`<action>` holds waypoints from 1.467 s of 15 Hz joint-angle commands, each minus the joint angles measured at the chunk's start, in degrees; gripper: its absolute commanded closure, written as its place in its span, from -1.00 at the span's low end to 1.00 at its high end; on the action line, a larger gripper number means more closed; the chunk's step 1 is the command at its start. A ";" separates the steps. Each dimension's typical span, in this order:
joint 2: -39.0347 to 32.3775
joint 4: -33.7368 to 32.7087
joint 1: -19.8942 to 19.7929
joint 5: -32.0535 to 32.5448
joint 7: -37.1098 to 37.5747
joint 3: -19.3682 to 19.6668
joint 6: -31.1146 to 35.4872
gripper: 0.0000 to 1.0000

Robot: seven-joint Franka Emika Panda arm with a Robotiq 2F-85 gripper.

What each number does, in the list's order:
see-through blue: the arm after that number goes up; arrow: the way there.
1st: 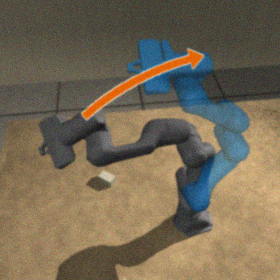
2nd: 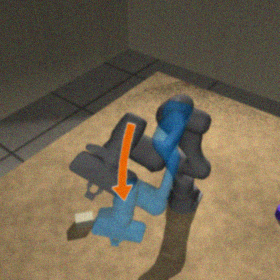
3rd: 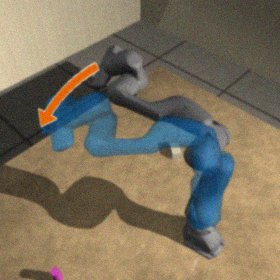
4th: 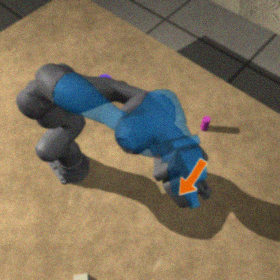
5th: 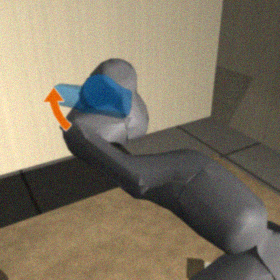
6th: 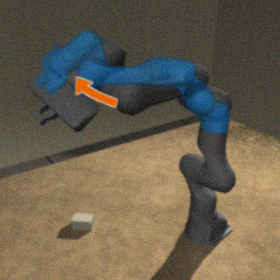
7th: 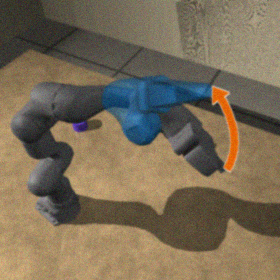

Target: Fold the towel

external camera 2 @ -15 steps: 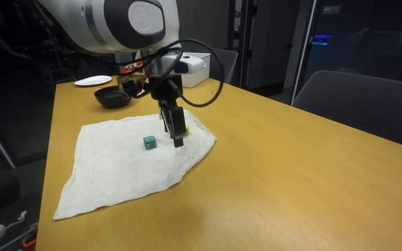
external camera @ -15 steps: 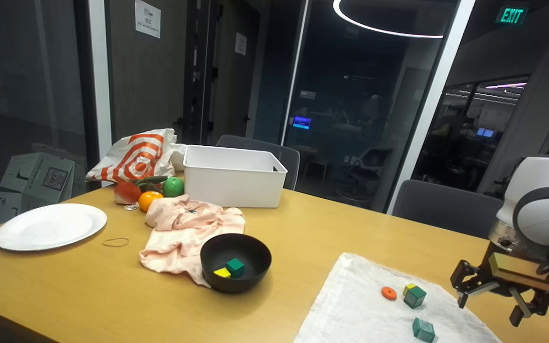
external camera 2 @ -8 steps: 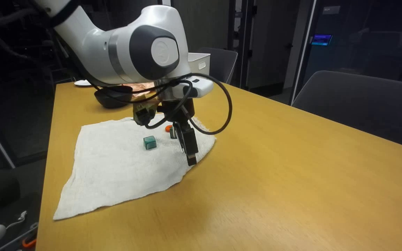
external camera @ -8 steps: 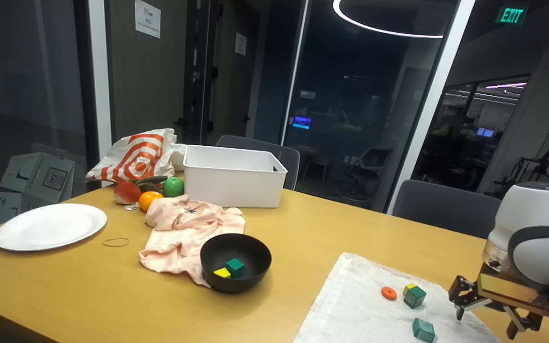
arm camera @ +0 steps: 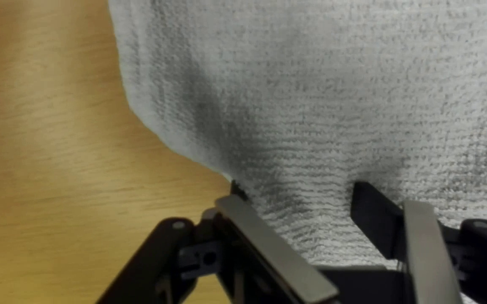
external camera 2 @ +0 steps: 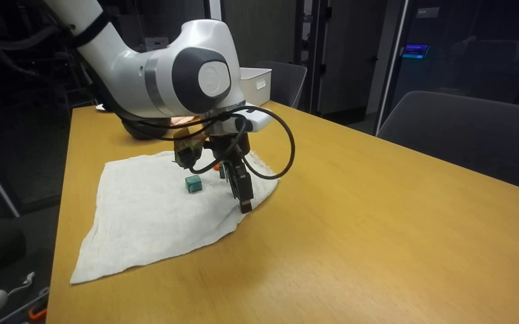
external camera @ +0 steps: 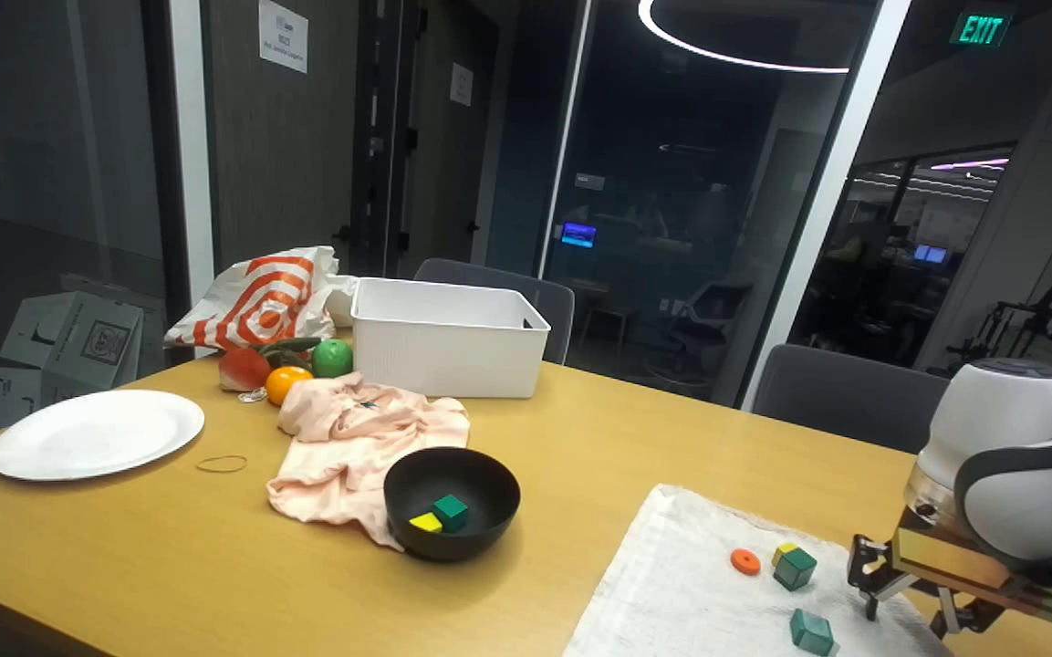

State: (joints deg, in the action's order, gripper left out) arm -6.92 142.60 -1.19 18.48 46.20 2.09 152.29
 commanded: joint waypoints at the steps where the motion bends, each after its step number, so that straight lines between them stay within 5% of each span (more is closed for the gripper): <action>1: -0.01 -0.90 2.05 -1.34 0.15 0.55 0.89 0.28; 5: 0.36 -1.14 2.91 -3.48 -0.48 0.21 0.87 0.87; 7: 0.58 -1.15 3.27 -4.21 -0.69 0.12 0.93 0.99; 17: 9.92 -0.92 4.14 3.94 5.43 -0.68 0.52 0.88; 20: 13.74 -0.02 3.89 -2.13 1.33 -2.76 3.43 0.89; 22: 15.54 0.66 5.54 -12.50 -6.11 -3.97 6.65 0.89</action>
State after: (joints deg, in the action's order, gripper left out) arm 4.40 141.10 2.96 16.35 47.84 -0.25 154.78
